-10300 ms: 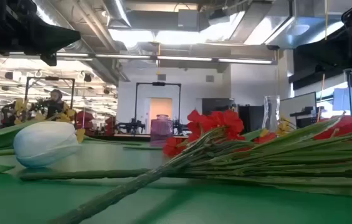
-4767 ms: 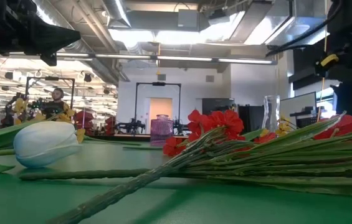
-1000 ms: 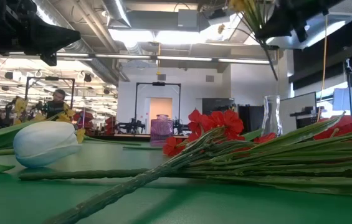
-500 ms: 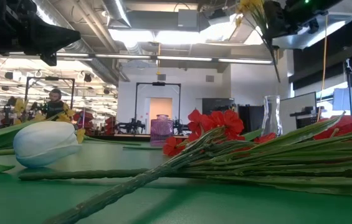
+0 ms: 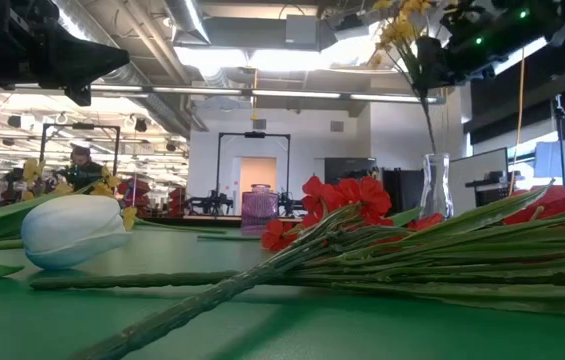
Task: Sort flowers into vase by color
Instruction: Put the right yellow flowers into the transparent vase, then put the yellow flowers into the transparent vase
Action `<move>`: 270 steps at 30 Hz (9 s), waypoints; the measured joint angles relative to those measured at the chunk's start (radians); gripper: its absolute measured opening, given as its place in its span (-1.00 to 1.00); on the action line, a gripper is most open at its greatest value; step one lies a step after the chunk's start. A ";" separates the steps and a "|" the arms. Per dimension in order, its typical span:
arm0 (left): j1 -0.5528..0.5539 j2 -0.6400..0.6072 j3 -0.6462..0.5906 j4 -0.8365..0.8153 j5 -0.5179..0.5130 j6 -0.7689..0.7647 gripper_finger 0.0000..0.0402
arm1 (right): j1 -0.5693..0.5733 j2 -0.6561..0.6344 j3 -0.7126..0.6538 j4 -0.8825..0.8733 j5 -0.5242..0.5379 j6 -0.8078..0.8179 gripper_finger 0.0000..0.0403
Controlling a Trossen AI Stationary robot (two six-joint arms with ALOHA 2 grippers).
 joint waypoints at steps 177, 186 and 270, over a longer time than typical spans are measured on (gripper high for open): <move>0.000 0.000 0.000 0.000 0.000 0.000 -1.00 | 0.900 0.196 0.160 -0.721 -0.128 0.993 0.29; 0.000 0.000 0.000 0.000 0.000 -0.007 -1.00 | 0.900 0.202 0.161 -0.667 -0.121 0.976 0.29; 0.051 0.954 0.841 -1.452 0.369 -1.210 -0.32 | 0.900 0.298 0.160 -0.644 -0.122 0.793 0.29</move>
